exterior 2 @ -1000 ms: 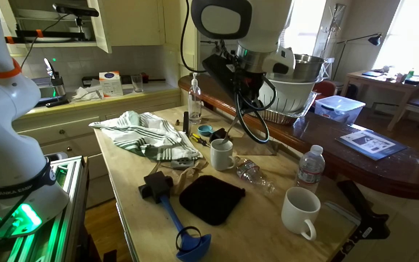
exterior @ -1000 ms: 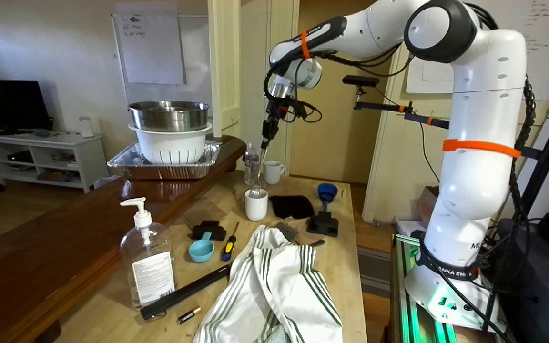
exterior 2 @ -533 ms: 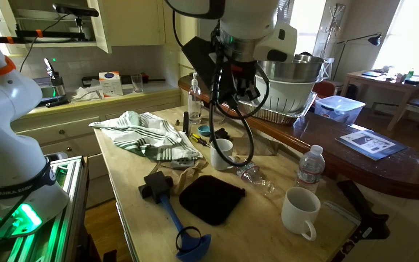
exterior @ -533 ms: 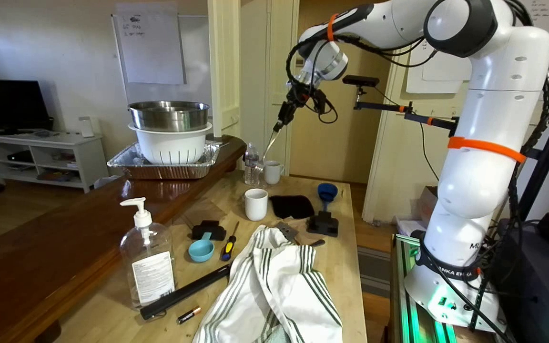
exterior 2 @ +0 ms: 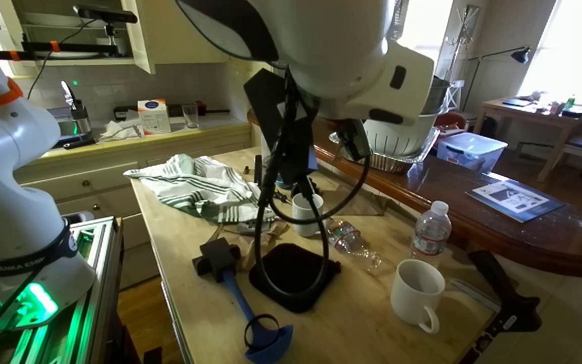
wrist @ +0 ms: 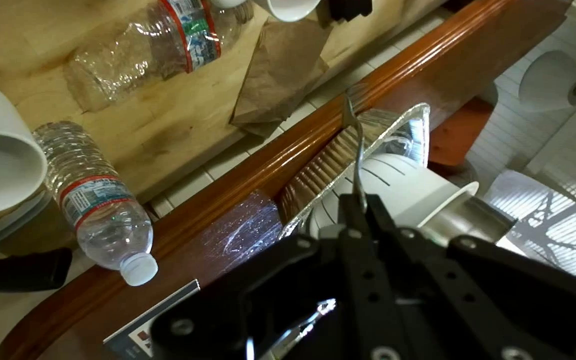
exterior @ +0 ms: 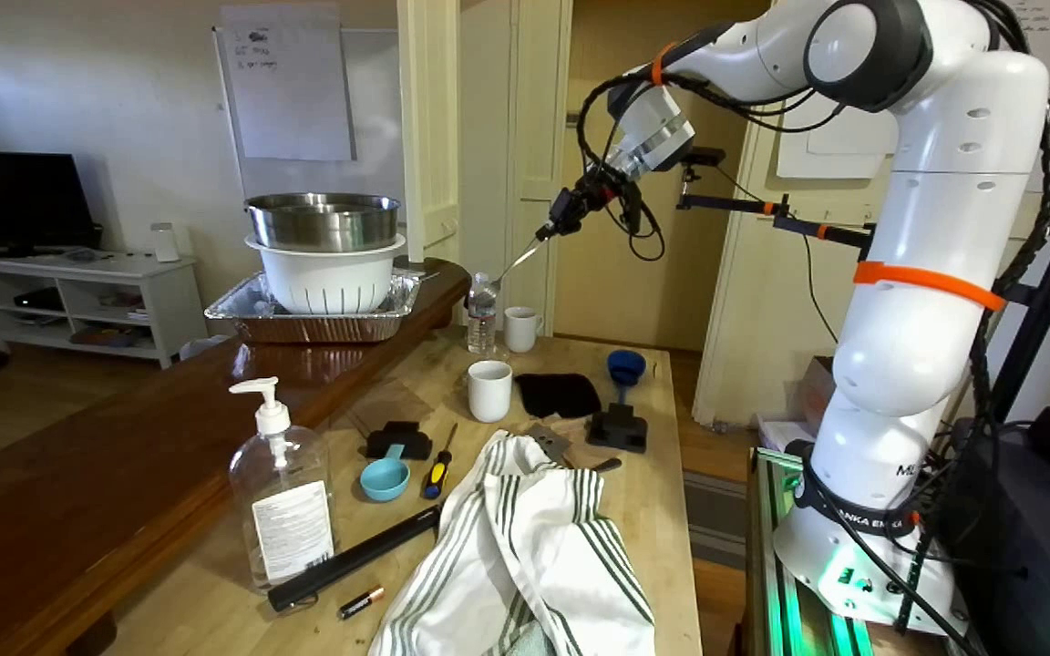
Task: Remove the fork from the mug and place it on the counter.
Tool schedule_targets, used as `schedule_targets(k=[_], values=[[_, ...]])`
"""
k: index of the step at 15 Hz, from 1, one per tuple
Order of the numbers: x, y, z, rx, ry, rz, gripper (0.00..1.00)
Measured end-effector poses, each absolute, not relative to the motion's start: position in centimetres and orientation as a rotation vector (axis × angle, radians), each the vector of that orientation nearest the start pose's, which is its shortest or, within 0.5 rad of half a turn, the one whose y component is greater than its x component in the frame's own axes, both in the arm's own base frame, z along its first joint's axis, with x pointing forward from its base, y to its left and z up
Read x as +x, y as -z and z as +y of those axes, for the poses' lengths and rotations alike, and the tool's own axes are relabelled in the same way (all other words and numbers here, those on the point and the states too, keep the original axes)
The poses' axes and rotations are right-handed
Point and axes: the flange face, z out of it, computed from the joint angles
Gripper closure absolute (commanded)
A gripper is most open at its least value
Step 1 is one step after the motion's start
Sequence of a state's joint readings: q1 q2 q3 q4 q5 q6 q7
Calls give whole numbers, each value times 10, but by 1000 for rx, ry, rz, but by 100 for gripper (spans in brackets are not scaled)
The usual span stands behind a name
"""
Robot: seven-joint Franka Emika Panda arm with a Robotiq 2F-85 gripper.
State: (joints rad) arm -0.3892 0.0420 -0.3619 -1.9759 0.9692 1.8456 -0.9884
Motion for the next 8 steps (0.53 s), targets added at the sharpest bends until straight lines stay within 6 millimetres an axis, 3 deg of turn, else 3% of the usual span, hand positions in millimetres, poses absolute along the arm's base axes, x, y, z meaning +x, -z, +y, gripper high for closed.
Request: schedule_targets(k=[8], values=[[460, -389, -360, -2344, 637, 303, 99]])
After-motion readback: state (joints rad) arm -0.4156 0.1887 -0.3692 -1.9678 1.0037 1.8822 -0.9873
